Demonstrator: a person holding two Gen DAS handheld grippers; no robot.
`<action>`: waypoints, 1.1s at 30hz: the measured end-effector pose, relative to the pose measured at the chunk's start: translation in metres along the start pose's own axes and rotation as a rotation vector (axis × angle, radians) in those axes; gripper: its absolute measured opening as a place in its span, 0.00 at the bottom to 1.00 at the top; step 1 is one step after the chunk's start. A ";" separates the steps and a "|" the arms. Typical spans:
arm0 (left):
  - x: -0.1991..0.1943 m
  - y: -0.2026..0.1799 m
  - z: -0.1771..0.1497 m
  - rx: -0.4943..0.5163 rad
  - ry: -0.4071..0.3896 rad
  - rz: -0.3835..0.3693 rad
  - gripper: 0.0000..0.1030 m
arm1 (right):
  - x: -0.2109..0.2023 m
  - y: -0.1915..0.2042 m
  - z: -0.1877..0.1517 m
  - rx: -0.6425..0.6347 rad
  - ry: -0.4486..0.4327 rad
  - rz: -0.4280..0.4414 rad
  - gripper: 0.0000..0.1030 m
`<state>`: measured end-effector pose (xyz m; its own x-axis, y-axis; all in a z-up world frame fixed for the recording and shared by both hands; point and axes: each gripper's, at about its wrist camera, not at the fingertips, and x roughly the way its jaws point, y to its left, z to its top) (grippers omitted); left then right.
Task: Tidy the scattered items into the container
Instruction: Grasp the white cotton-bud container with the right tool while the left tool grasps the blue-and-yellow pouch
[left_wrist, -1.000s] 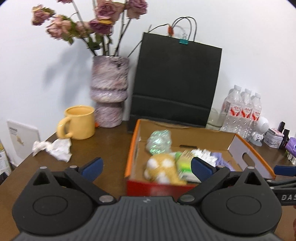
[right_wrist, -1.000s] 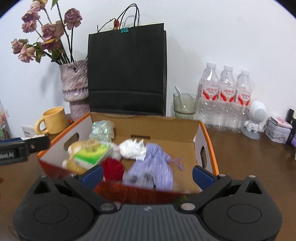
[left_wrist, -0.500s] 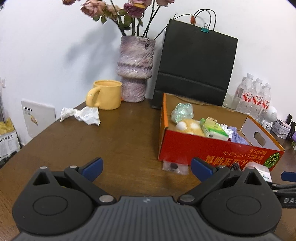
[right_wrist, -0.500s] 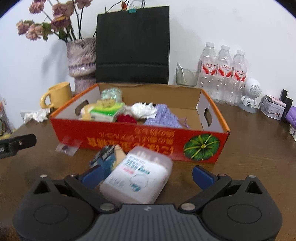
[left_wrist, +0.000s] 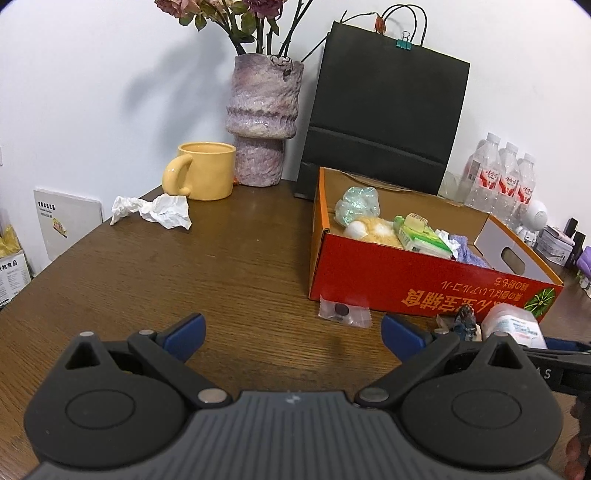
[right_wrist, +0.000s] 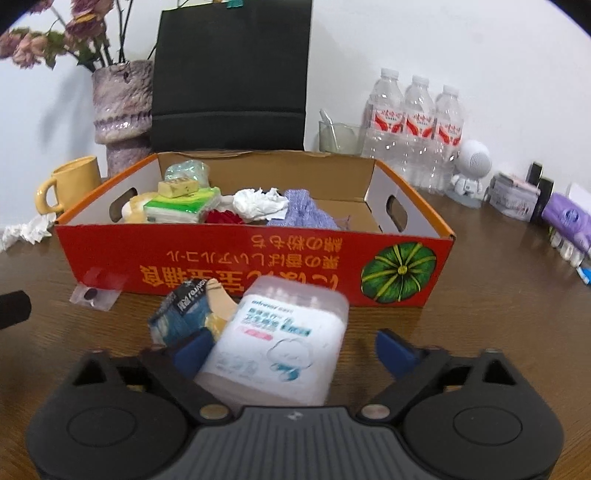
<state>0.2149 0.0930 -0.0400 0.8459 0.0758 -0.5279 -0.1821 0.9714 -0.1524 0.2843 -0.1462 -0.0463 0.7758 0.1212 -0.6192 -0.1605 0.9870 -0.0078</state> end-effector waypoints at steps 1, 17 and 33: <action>0.001 0.000 0.000 0.001 0.002 0.003 1.00 | 0.002 -0.003 -0.001 0.010 0.015 0.005 0.64; 0.003 -0.005 -0.006 0.025 0.009 -0.009 1.00 | -0.006 -0.036 -0.008 0.045 -0.001 0.081 0.61; 0.022 -0.114 -0.018 0.146 0.028 -0.147 0.98 | -0.012 -0.087 -0.010 0.046 -0.025 0.076 0.61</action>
<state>0.2457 -0.0202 -0.0493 0.8434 -0.0737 -0.5322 0.0185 0.9939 -0.1083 0.2823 -0.2345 -0.0461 0.7776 0.1984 -0.5967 -0.1918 0.9785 0.0754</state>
